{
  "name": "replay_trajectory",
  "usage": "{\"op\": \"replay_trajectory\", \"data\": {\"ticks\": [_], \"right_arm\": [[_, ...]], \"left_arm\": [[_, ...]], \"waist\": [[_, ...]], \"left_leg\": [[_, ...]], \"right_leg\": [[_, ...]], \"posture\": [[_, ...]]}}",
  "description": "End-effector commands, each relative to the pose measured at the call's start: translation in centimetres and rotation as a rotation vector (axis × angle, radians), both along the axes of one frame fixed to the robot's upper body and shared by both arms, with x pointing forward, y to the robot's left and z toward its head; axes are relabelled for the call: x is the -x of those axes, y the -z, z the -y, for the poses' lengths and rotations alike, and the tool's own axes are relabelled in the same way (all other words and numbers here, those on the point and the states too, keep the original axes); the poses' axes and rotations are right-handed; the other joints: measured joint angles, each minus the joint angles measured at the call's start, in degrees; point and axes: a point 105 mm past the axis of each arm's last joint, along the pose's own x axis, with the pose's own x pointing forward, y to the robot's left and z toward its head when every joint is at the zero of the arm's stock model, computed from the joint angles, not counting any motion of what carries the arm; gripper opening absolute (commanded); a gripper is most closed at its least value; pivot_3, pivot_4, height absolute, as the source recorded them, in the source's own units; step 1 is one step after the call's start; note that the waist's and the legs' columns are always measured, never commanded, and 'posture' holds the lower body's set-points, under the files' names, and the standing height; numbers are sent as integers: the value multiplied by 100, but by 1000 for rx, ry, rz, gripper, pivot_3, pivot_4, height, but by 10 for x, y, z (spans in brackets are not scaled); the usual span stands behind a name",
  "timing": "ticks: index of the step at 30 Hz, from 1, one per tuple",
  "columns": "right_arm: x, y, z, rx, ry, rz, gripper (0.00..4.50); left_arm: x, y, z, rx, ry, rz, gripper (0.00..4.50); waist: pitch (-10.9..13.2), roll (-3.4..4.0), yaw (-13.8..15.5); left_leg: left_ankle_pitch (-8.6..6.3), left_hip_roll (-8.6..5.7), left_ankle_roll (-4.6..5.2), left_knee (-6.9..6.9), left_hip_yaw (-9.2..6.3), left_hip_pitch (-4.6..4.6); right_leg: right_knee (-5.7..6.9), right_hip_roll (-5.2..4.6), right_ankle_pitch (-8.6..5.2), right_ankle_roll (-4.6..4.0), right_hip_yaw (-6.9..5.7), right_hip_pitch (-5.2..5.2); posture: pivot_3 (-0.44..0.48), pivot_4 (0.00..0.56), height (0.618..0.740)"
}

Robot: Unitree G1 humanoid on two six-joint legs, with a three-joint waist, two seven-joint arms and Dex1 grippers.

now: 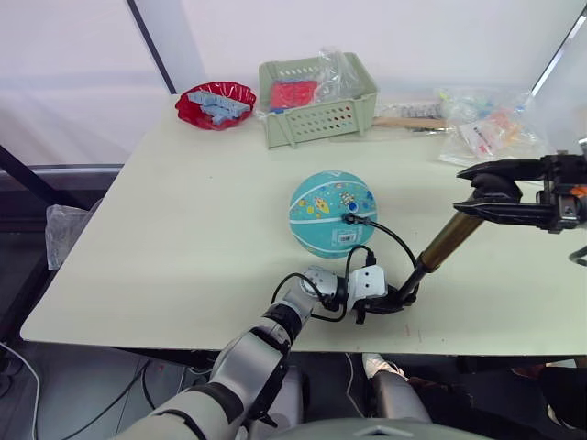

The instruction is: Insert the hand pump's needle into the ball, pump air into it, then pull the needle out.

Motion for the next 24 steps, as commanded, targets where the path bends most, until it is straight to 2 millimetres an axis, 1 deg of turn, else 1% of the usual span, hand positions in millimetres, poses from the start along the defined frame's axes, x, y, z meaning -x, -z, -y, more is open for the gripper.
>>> {"op": "replay_trajectory", "data": {"ticks": [1,2,4,6,8,12,13,17,20,24], "right_arm": [[2,-8,1,8,23,93,1655],[0,3,0,19,27,71,1655],[-3,24,-2,30,40,37,1655],[-6,47,-2,51,52,11,1655],[-6,63,-1,67,58,-4,1655],[-8,94,-3,78,66,-29,1655],[-9,100,-4,78,67,-32,1655],[-12,135,-9,88,77,-59,1655],[-16,150,-11,95,94,-53,1655],[-20,158,-15,83,104,-40,1655]], "left_arm": [[28,54,-32,-199,-12,-161,1081],[28,54,-32,-199,-12,-161,1081],[27,54,-33,-199,-15,-160,1081],[26,54,-34,-199,-19,-159,1081],[26,54,-35,-200,-21,-159,1081],[26,54,-35,-201,-21,-161,1081],[26,54,-36,-202,-21,-162,1081],[25,53,-36,-202,-20,-155,1081],[24,53,-36,-202,-20,-155,1081],[25,53,-36,-201,-22,-158,1081]], "waist": [[0,0,1],[-15,-13,-5],[-15,-12,-9],[-39,-34,-10],[-65,-59,-11],[-85,-79,-28],[-91,-89,-27],[-97,-92,-24],[-107,-103,-29],[-98,-98,-32]], "left_leg": [[0,0,0,0,0,0],[0,0,0,0,0,0],[0,2,0,0,-1,2],[0,3,0,-2,-3,6],[0,8,0,-2,-7,8],[0,9,0,0,-2,28],[0,9,0,0,-1,29],[0,9,0,-1,-2,29],[0,10,0,-2,-5,35],[0,12,0,-2,-3,63]], "right_leg": [[0,1,0,0,0,0],[0,1,0,0,0,0],[0,8,0,0,0,1],[1,13,0,0,-1,3],[1,23,-1,-2,-4,5],[5,24,-1,-2,1,15],[6,24,-1,-1,2,15],[6,28,-1,-2,1,15],[6,37,-1,-3,0,18],[8,38,-2,-4,2,43]], "posture": [[0,150,736],[0,150,736],[0,150,736],[0,150,736],[0,150,736],[0,150,736],[0,150,736],[0,150,736],[0,150,736],[0,150,736]]}}
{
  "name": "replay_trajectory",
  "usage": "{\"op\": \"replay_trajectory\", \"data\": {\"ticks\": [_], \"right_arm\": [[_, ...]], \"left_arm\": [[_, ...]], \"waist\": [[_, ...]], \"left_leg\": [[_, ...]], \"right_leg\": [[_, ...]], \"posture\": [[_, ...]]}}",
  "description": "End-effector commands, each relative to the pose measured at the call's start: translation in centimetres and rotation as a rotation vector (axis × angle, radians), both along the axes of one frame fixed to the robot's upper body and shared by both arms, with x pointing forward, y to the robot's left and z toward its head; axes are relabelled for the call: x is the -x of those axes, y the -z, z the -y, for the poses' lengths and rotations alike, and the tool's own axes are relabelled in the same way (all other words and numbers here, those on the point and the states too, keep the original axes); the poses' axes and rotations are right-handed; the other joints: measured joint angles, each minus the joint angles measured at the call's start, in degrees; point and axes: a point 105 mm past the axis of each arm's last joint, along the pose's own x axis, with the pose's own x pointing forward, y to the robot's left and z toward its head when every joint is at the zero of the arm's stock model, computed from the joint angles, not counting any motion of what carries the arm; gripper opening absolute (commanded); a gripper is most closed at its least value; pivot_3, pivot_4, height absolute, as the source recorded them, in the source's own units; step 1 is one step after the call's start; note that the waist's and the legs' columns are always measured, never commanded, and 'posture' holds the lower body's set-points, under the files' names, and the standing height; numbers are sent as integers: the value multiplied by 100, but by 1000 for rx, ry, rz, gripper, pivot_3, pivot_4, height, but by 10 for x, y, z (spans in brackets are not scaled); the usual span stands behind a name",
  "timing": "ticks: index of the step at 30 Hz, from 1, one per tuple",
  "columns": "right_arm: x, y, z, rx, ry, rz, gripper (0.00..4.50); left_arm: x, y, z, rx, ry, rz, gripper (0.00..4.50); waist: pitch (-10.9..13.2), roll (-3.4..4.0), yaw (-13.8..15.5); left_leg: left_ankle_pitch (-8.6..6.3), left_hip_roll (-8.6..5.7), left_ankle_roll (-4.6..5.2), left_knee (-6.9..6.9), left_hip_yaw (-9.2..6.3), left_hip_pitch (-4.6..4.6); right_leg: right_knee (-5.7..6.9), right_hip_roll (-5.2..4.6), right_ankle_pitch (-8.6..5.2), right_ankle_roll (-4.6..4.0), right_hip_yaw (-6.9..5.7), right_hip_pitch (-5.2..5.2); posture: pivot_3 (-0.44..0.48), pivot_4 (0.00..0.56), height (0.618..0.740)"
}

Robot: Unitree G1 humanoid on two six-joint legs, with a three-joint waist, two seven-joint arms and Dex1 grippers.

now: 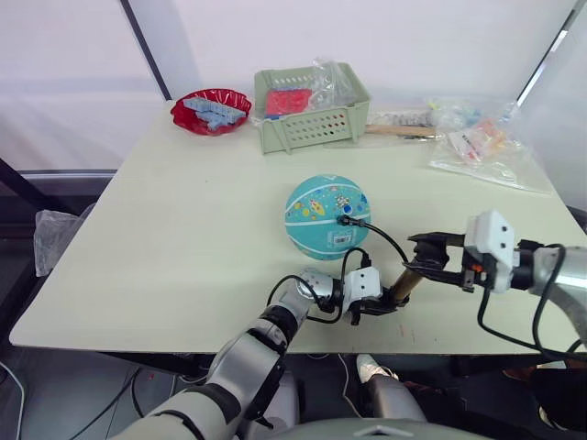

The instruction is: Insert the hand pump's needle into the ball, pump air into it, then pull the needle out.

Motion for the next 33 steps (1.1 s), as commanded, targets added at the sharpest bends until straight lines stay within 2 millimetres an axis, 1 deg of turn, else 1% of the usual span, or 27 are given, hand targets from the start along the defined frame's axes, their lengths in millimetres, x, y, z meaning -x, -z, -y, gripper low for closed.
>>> {"op": "replay_trajectory", "data": {"ticks": [1,3,4,7,9,11,12,14,17,22,27,30,31,33], "right_arm": [[-5,21,8,56,58,-36,1655],[-6,19,9,58,57,-28,1655],[-6,14,9,52,55,-21,1655],[-9,-13,13,35,51,14,1655],[-10,-27,15,30,47,31,1655],[-10,-42,18,16,47,45,1655],[-9,-49,19,14,45,52,1655],[-7,-63,23,15,42,63,1655],[-4,-93,28,9,46,85,1655],[2,-129,35,-5,58,113,1655],[7,-151,41,-5,75,115,1655],[10,-172,45,-6,101,145,1655],[11,-176,46,-9,102,151,1655],[12,-179,45,-15,102,149,1655]], "left_arm": [[25,45,-27,-169,0,-148,1081],[25,45,-27,-168,0,-148,1081],[25,45,-27,-168,-1,-147,1081],[25,45,-26,-167,-2,-144,1081],[25,45,-25,-165,-4,-145,1081],[25,45,-25,-164,-4,-145,1081],[25,45,-25,-163,-4,-145,1081],[25,45,-24,-160,-3,-145,1081],[26,45,-24,-157,-1,-146,1081],[27,45,-23,-154,2,-146,1081],[27,45,-23,-155,2,-146,1081],[27,45,-24,-156,2,-145,1081],[27,45,-24,-156,2,-145,1081],[27,45,-24,-157,1,-146,1081]], "waist": [[3,4,-1],[8,-6,-2],[9,-6,-2],[17,2,-3],[45,26,16],[46,29,26],[57,45,32],[61,56,32],[77,79,36],[85,83,35],[86,86,33],[89,90,31],[90,91,31],[94,84,33]], "left_leg": [[0,0,0,-1,4,3],[0,0,0,-4,4,16],[0,2,0,-4,2,17],[0,2,0,-4,4,18],[0,-1,0,-2,6,14],[0,-6,0,-3,6,3],[0,-7,0,-4,4,-2],[0,-10,0,-3,2,-18],[0,-13,0,8,-1,-51],[0,-14,0,15,0,-67],[0,-13,0,15,1,-67],[0,-13,0,15,3,-69],[0,-13,0,15,5,-69],[0,-13,0,15,4,-69]], "right_leg": [[0,-1,0,0,3,2],[0,0,-1,0,3,14],[0,1,-1,0,2,15],[0,-2,-1,0,4,15],[0,-7,0,0,4,15],[-1,-13,-1,1,2,11],[-4,-12,-1,1,0,8],[-8,-17,-1,2,-3,-2],[-7,-19,1,4,-4,-28],[-7,-23,5,10,-3,-40],[-7,-25,5,10,-2,-41],[-7,-29,5,10,-1,-42],[-7,-30,5,11,1,-43],[-7,-33,5,10,0,-44]], "posture": [[0,150,736],[0,150,736],[0,150,736],[0,150,736],[0,150,736],[0,150,736],[0,150,736],[0,150,736],[0,150,736],[0,150,736],[0,150,736],[0,150,736],[0,150,736],[0,150,736]]}}
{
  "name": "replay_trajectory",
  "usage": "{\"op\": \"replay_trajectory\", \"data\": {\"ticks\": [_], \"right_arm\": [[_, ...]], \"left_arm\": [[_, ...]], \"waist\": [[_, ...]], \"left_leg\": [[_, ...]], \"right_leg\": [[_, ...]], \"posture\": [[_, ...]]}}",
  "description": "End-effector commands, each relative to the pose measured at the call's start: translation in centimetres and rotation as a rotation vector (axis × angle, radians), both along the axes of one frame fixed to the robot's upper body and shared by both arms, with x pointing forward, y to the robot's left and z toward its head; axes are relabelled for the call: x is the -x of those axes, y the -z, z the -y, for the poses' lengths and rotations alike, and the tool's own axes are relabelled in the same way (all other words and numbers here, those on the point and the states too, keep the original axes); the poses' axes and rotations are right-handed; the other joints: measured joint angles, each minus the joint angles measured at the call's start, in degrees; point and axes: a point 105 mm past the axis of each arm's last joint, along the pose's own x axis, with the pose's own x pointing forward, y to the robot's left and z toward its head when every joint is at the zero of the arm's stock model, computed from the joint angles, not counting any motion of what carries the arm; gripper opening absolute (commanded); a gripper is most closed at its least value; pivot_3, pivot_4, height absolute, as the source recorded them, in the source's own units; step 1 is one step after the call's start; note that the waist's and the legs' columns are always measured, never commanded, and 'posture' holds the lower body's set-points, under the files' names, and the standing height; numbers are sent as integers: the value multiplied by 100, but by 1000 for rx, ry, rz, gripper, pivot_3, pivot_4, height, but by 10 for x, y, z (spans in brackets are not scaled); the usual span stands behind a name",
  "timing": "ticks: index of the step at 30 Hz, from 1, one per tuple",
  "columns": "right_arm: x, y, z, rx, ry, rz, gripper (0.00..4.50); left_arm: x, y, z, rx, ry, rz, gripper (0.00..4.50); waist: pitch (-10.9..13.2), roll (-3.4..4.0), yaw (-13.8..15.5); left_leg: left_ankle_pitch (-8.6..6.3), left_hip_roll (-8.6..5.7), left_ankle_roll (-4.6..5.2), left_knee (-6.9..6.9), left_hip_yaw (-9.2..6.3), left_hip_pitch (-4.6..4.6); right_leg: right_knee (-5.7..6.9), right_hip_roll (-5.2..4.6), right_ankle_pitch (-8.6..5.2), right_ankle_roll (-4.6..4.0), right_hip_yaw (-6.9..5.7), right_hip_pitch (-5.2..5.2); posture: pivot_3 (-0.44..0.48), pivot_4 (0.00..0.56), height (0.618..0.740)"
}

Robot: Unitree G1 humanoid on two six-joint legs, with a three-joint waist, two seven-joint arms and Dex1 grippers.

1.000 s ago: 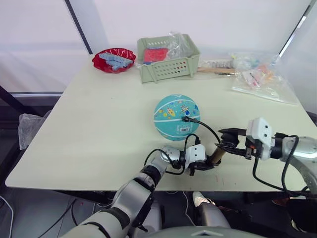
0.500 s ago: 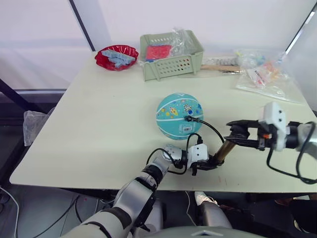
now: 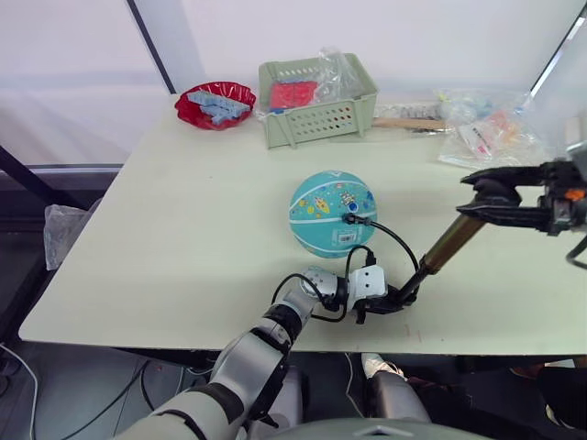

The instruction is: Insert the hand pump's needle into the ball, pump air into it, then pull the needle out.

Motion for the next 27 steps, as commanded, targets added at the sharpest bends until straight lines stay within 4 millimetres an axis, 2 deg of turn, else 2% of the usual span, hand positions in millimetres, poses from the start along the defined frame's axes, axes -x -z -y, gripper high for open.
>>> {"op": "replay_trajectory", "data": {"ticks": [1,11,14,16,22,27], "right_arm": [[3,-37,10,-18,68,155,1655],[-2,30,-1,0,50,30,1655],[-7,59,-5,40,38,20,1655],[-11,78,-9,39,35,14,1655],[-17,126,-16,53,39,1,1655],[-22,152,-19,41,66,6,1655]], "left_arm": [[27,53,-33,-191,-12,-159,1081],[27,53,-34,-188,-13,-170,1081],[27,53,-34,-190,-13,-172,1081],[27,53,-34,-191,-13,-172,1081],[26,53,-34,-191,-15,-170,1081],[25,52,-35,-191,-21,-168,1081]], "waist": [[3,-4,0],[-18,-13,-12],[-37,-31,-18],[-71,-68,-26],[-91,-92,-55],[-88,-114,-78]], "left_leg": [[0,1,0,0,-1,-3],[0,3,0,-1,-1,6],[0,3,0,-1,0,10],[0,7,0,-1,-3,15],[0,12,0,-1,-3,42],[0,16,0,-11,-1,90]], "right_leg": [[0,-1,0,0,0,-2],[3,3,0,0,1,3],[5,9,0,0,2,4],[8,20,-1,-2,1,6],[12,26,-1,-3,3,23],[12,30,-3,-6,4,65]], "posture": [[0,150,736],[0,150,736],[0,150,736],[0,150,736],[0,150,736],[0,150,736]]}}
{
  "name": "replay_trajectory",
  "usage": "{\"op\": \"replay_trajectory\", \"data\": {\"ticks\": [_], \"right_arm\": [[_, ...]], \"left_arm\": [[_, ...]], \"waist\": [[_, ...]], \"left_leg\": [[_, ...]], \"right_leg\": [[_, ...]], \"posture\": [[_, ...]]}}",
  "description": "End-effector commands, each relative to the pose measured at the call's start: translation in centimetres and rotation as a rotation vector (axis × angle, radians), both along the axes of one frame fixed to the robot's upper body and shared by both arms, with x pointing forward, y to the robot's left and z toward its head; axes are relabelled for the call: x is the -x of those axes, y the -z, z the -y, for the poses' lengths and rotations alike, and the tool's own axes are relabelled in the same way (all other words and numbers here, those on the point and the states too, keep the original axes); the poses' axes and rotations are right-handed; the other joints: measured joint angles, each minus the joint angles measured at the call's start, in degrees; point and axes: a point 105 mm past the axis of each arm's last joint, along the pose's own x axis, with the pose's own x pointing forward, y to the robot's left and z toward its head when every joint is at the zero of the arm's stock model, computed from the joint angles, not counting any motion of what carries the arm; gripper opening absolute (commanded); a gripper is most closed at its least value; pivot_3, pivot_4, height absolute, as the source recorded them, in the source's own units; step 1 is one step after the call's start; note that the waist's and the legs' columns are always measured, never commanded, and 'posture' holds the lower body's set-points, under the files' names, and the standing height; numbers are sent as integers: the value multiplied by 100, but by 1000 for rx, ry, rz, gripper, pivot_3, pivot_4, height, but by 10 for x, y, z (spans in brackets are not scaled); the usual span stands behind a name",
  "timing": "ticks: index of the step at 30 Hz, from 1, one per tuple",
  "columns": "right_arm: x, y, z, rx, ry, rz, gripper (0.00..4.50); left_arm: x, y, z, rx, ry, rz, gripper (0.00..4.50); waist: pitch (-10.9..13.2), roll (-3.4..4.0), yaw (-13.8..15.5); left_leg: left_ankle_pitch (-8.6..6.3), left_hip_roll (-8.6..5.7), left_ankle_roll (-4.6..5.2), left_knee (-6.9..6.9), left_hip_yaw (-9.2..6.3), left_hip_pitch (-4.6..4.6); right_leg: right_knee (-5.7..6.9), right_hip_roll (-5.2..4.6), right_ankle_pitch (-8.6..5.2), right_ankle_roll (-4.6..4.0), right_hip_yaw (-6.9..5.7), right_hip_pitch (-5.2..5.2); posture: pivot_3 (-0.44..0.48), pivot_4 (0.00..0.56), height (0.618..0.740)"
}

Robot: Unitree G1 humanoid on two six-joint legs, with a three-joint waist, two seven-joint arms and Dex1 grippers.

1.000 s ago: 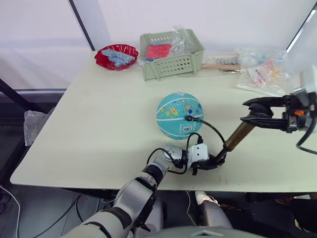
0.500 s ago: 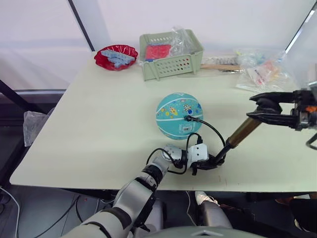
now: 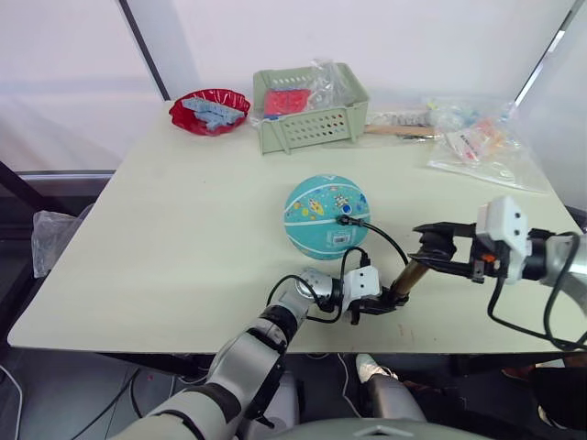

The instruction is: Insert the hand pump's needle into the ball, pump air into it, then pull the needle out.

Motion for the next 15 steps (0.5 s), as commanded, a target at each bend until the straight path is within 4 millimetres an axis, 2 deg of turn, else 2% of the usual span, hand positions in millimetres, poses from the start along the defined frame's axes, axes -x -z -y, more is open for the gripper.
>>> {"op": "replay_trajectory", "data": {"ticks": [1,6,10,15], "right_arm": [[-10,30,13,79,101,-23,1655],[-12,26,11,75,93,11,1655],[-12,0,10,55,65,52,1655],[-8,-51,15,27,31,93,1655]], "left_arm": [[27,44,-23,-153,8,-145,1081],[27,44,-24,-154,7,-145,1081],[27,44,-24,-155,10,-145,1081],[27,43,-23,-153,10,-146,1081]], "waist": [[3,3,-11],[11,10,-24],[18,18,-33],[68,76,18]], "left_leg": [[0,0,0,0,0,3],[0,-2,0,0,1,7],[0,-3,0,0,1,8],[0,-12,0,0,9,-10]], "right_leg": [[0,0,0,0,0,3],[0,-7,0,1,0,8],[0,-10,0,2,1,9],[-4,-25,1,4,1,2]], "posture": [[0,150,736],[0,150,736],[0,150,736],[0,150,736]]}}
